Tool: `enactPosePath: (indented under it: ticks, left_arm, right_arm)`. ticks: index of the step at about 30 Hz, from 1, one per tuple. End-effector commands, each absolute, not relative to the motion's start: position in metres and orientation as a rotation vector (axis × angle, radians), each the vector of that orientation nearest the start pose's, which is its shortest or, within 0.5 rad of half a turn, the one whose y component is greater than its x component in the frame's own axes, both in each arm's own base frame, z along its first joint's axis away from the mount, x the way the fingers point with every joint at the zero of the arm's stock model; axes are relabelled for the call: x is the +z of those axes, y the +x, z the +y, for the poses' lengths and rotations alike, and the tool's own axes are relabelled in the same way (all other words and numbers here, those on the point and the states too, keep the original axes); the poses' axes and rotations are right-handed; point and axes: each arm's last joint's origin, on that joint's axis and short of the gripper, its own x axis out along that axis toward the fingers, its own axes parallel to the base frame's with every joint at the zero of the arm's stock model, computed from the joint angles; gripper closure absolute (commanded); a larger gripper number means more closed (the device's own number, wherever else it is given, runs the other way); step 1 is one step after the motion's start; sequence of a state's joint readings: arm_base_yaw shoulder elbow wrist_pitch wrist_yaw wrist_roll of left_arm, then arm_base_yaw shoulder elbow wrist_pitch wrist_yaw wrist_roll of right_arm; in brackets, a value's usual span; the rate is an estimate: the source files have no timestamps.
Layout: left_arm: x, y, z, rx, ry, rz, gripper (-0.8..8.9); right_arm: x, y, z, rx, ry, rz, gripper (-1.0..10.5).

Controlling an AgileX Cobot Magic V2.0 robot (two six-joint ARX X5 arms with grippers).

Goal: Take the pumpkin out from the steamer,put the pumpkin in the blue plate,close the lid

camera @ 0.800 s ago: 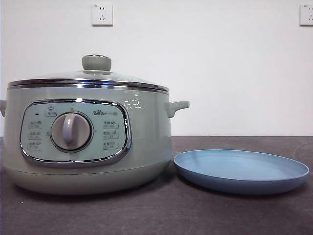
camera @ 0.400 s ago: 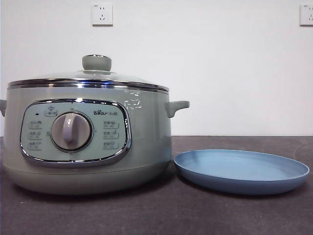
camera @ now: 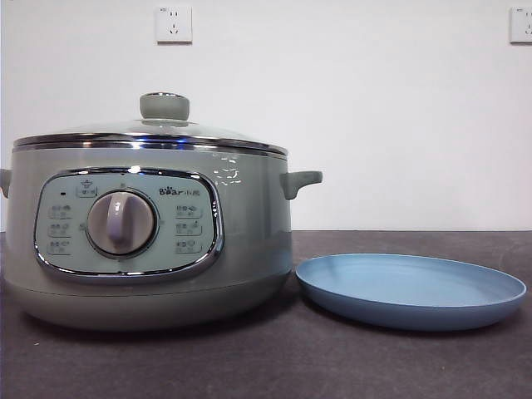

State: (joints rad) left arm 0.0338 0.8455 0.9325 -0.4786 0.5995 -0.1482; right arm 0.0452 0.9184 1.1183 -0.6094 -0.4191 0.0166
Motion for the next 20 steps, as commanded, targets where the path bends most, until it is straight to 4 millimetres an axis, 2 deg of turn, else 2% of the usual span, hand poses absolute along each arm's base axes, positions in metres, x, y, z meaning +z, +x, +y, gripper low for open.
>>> enactPosePath:
  ticks: [1, 7, 11, 20]
  left_arm:
    - [0.353, 0.173, -0.018, -0.583, -0.241, 0.417, 2.75]
    - [0.366, 0.190, -0.041, -0.660, -0.218, 0.461, 2.75]
    - [0.366, 0.204, -0.062, -0.654, -0.157, 0.537, 2.75]
    - [0.340, 0.229, -0.113, -0.619, 0.027, 0.699, 2.80]
  right_arm:
    - [0.380, 0.177, 0.022, 0.470, 0.081, 0.431, 3.8]
    - [0.379, 0.177, 0.027, 0.494, 0.078, 0.445, 3.8]
    - [0.378, 0.177, 0.027, 0.497, 0.078, 0.455, 3.8]
    - [0.376, 0.176, 0.027, 0.495, 0.082, 0.481, 3.8]
